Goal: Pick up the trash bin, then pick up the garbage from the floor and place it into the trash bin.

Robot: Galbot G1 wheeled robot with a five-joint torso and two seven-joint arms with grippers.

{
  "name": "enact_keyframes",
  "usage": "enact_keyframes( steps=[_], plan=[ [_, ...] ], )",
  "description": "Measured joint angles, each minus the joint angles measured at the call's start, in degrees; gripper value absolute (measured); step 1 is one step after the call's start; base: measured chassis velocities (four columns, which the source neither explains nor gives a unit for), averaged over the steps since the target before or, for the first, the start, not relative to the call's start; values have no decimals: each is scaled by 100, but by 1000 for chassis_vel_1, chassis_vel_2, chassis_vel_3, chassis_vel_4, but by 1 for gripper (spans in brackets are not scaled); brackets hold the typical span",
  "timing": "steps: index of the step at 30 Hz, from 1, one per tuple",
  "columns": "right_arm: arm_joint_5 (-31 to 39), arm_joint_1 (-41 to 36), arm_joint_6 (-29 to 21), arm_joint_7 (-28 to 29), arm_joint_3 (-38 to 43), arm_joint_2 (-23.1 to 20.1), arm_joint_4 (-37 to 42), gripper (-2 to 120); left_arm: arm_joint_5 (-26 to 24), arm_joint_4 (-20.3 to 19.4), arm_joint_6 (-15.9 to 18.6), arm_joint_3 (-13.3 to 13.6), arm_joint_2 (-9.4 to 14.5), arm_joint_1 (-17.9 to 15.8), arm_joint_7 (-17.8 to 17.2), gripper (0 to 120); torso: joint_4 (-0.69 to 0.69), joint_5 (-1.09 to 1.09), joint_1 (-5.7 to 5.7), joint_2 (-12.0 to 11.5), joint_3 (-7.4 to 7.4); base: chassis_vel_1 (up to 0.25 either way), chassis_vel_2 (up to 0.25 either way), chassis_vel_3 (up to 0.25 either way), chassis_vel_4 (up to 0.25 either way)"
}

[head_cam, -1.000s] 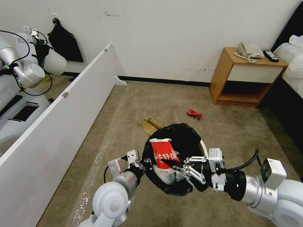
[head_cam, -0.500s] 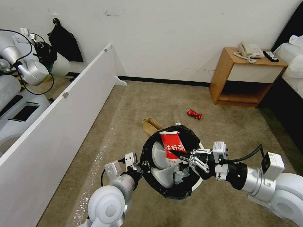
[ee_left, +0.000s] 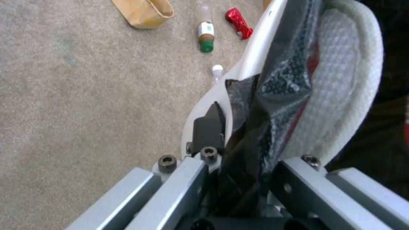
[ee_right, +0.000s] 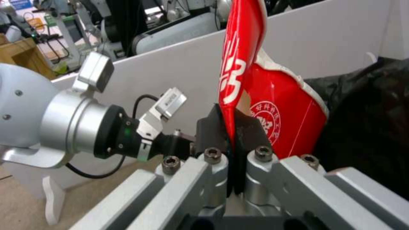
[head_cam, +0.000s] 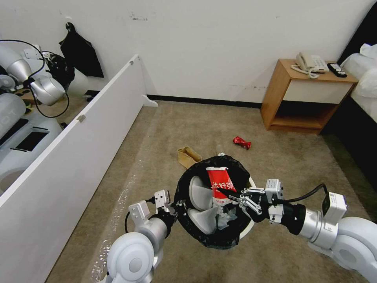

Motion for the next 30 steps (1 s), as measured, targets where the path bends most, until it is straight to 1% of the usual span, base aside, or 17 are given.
enact_keyframes(
  steps=[9,10,11,12,14,15,17,19,20,21,22,24,25,27,28,30],
  plan=[
    [-144,101,67,23,-177,89,-231,0,-79,-34,0,4,34,-11,-21,1,0,0,0,0,0,0,0,0,0],
    [-156,105,71,24,-192,90,-254,3,-84,-34,-1,6,36,-16,-25,1,0,0,0,0,0,0,0,0,0],
    [-173,106,76,24,-205,95,-277,9,-86,-34,-1,13,36,-17,-28,1,0,0,0,0,0,0,0,0,0],
    [-173,106,76,24,-205,95,-277,9,-86,-34,-1,13,36,-17,-28,1,0,0,0,0,0,0,0,0,0],
    [-197,109,78,25,-217,115,-312,19,-88,-35,-1,21,30,-17,-29,1,0,0,0,0,0,0,0,0,0],
    [-197,109,78,25,-217,115,-312,19,-88,-35,-1,21,30,-17,-29,1,0,0,0,0,0,0,0,0,0],
    [-218,111,80,29,-231,129,-341,30,-98,-42,-1,25,29,-13,-30,1,0,0,0,0,0,0,0,0,0],
    [-221,111,81,29,-233,131,-347,33,-101,-46,-1,26,30,-13,-30,1,0,0,0,0,0,0,0,0,0],
    [-228,110,83,29,-239,133,-360,38,-104,-50,-1,28,32,-13,-30,1,0,0,0,0,0,0,0,0,0],
    [-228,110,83,29,-239,133,-360,38,-104,-50,-1,28,32,-13,-30,1,0,0,0,0,0,0,0,0,0],
    [-246,112,95,28,-258,146,-389,45,-114,-53,-1,31,35,-13,-30,1,0,0,0,0,0,0,0,0,0],
    [-259,130,101,27,-293,163,-430,56,-122,-61,-2,35,35,-11,-31,1,0,0,0,0,0,0,0,0,0],
    [-259,130,101,27,-293,163,-430,56,-122,-61,-2,35,35,-11,-31,1,0,0,0,0,0,0,0,0,0],
    [-264,158,103,27,-333,175,-459,67,-129,-67,-1,36,34,-6,-31,1,0,0,0,0,0,0,0,0,0],
    [-264,158,103,27,-333,175,-459,67,-129,-67,-1,36,34,-6,-31,1,0,0,0,0,0,0,0,0,0],
    [-265,188,104,27,-358,178,-466,77,-139,-70,-1,37,27,-5,-31,1,0,0,0,0,0,0,0,0,0]
  ],
)
